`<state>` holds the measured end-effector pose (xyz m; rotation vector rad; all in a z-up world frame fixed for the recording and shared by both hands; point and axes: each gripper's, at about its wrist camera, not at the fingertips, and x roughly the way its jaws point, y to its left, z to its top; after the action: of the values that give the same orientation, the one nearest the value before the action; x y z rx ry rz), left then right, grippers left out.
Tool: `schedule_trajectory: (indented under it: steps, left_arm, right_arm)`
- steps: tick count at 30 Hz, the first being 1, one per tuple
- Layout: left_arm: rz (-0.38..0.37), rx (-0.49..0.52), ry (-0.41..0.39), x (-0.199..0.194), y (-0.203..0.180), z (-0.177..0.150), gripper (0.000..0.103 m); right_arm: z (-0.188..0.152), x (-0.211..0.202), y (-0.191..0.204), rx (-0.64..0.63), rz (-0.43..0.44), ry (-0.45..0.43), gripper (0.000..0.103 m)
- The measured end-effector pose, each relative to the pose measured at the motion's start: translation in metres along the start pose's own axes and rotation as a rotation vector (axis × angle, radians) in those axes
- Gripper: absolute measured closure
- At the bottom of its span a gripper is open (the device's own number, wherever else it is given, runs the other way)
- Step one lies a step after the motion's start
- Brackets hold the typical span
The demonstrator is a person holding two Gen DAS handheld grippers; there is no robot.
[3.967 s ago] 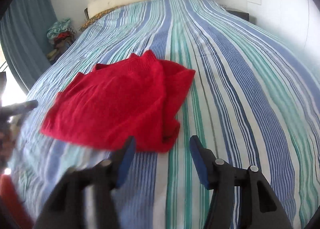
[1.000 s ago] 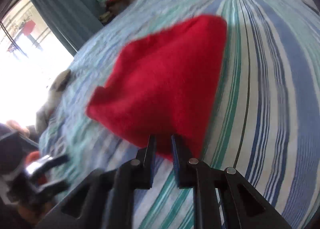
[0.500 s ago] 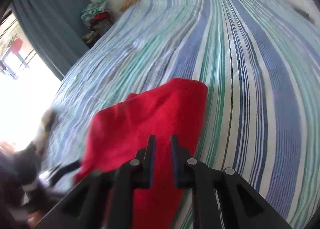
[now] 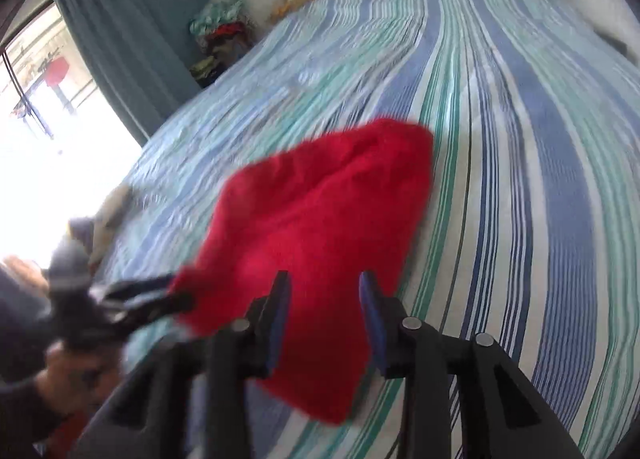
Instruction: Fold small clothes
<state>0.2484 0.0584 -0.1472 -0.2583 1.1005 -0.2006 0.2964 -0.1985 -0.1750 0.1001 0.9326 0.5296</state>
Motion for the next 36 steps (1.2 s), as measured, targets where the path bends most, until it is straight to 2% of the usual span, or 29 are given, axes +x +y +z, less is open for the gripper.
schedule_trajectory:
  steps: [2, 4, 5, 6, 7, 9, 11, 13, 14, 15, 16, 17, 18, 20, 24, 30, 33, 35, 36]
  left_arm:
    - [-0.057, -0.03, -0.027, -0.016, 0.004, 0.001, 0.014]
    - [-0.134, -0.057, -0.09, -0.034, 0.008, 0.01, 0.009]
    - [-0.16, -0.061, -0.113, -0.038, 0.008, 0.016, 0.004]
    - [-0.181, -0.068, -0.119, -0.037, 0.008, 0.023, 0.004]
    - [-0.208, -0.079, -0.102, -0.031, 0.009, 0.031, 0.003]
    - [-0.246, -0.105, -0.024, -0.003, 0.012, 0.046, 0.003]
    - [-0.216, -0.136, 0.038, 0.026, 0.013, 0.053, 0.004]
    - [-0.216, -0.136, 0.059, 0.044, 0.009, 0.054, 0.004]
    - [-0.223, -0.113, 0.05, 0.045, 0.003, 0.053, 0.005]
    - [-0.237, -0.08, 0.047, 0.045, -0.002, 0.051, 0.016]
    - [-0.248, -0.047, 0.065, 0.047, -0.009, 0.049, 0.032]
    - [-0.221, -0.027, 0.093, 0.05, -0.012, 0.049, 0.062]
    - [-0.22, -0.036, 0.1, 0.048, -0.012, 0.051, 0.069]
    - [-0.261, -0.074, 0.092, 0.036, -0.009, 0.059, 0.076]
    - [-0.303, -0.04, -0.009, -0.012, -0.019, 0.086, 0.076]
    - [-0.354, 0.022, -0.177, -0.088, -0.038, 0.131, 0.076]
    - [-0.344, 0.039, -0.183, -0.091, -0.04, 0.132, 0.074]
    - [-0.321, 0.032, -0.14, -0.069, -0.04, 0.123, 0.071]
    - [-0.295, 0.024, -0.113, -0.053, -0.04, 0.117, 0.063]
  right_arm:
    - [-0.024, 0.013, 0.0, -0.035, -0.05, 0.104, 0.065]
    - [-0.03, 0.003, -0.005, -0.027, -0.033, 0.079, 0.062]
    - [-0.026, -0.005, -0.009, -0.001, -0.013, 0.049, 0.044]
    - [-0.023, -0.014, -0.018, 0.033, 0.011, 0.013, 0.021]
    - [-0.017, -0.02, -0.024, 0.072, 0.037, -0.031, 0.015]
    - [-0.003, -0.02, -0.038, 0.143, 0.082, -0.087, 0.015]
    - [0.007, -0.002, -0.051, 0.214, 0.127, -0.071, 0.015]
    - [0.012, 0.027, -0.06, 0.293, 0.182, -0.031, 0.02]
    - [0.011, 0.042, -0.063, 0.33, 0.208, -0.008, 0.026]
    - [0.01, 0.055, -0.063, 0.357, 0.226, 0.007, 0.033]
    - [0.009, 0.065, -0.059, 0.362, 0.242, 0.01, 0.04]
    - [0.008, 0.071, -0.054, 0.353, 0.244, 0.014, 0.052]
    - [0.01, 0.074, -0.048, 0.336, 0.222, 0.021, 0.063]
    - [0.016, 0.068, -0.037, 0.31, 0.173, 0.015, 0.069]
    - [0.046, 0.03, -0.009, 0.188, 0.13, -0.059, 0.072]
    - [0.109, -0.039, 0.025, 0.08, 0.143, -0.218, 0.072]
    - [0.127, -0.058, 0.034, 0.058, 0.147, -0.25, 0.071]
    - [0.128, -0.055, 0.033, 0.061, 0.133, -0.223, 0.071]
    - [0.122, -0.051, 0.029, 0.071, 0.121, -0.204, 0.07]
